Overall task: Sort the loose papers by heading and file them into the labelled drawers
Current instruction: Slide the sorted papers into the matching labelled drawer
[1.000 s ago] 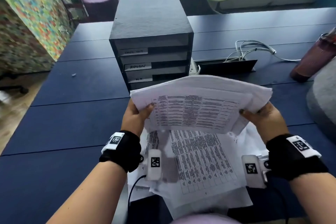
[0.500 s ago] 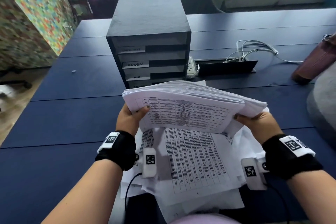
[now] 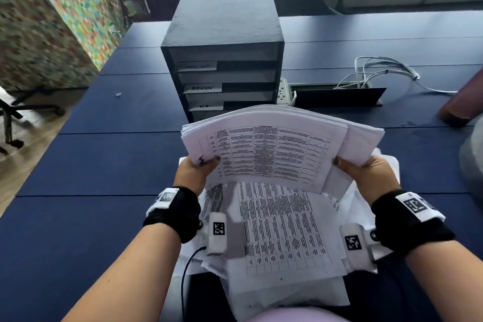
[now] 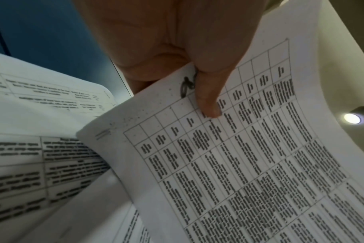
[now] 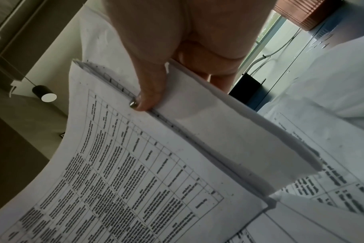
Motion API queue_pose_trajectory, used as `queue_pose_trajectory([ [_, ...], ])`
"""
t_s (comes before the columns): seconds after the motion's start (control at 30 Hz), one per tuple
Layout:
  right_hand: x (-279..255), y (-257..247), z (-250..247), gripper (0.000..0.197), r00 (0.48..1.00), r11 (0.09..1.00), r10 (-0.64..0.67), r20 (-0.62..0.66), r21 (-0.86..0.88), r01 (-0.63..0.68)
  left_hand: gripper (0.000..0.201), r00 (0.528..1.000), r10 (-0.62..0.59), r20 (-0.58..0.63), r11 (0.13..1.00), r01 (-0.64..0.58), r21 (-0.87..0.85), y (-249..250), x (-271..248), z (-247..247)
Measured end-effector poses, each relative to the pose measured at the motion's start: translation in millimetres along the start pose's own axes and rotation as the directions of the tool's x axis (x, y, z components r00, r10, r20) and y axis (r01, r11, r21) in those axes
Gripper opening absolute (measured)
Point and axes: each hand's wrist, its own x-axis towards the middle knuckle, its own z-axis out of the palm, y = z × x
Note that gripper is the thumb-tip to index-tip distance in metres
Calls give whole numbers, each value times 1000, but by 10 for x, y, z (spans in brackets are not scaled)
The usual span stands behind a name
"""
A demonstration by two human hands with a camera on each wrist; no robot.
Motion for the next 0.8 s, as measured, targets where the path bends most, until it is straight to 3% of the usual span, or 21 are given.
queue_pose_trajectory([
  [0.2, -6, -75, -40, 18, 998, 999, -27, 58, -24, 29, 26, 998, 3, -58, 996, 2, 92, -52, 1, 26],
  [0.33, 52, -171, -127, 23, 997, 999, -39, 71, -31, 42, 31, 988, 109, -108, 980, -89, 180, -4, -36, 27],
  [0.43, 112, -358, -142, 30, 994, 995, -102, 35, 4, 102, 35, 986, 152, -67, 971, -136, 195, 159, -14, -6],
  [0.57, 153, -636, -114, 32, 966, 963, -257, 9, -84, 257, 41, 982, 190, 22, 942, -189, 279, 388, 134, -117],
  [0.63, 167, -768, -106, 33, 955, 949, -296, 7, -116, 295, 54, 974, 206, 99, 933, -226, 281, 528, 191, -173],
  [0.7, 187, -882, -104, 34, 956, 921, -289, 60, -255, 294, 59, 958, 232, 167, 913, -274, 302, 666, 243, -227],
  [0.8, 170, -1093, -17, 31, 953, 709, -207, 220, -637, 301, 58, 927, 258, 273, 878, -343, 333, 862, 298, -261],
])
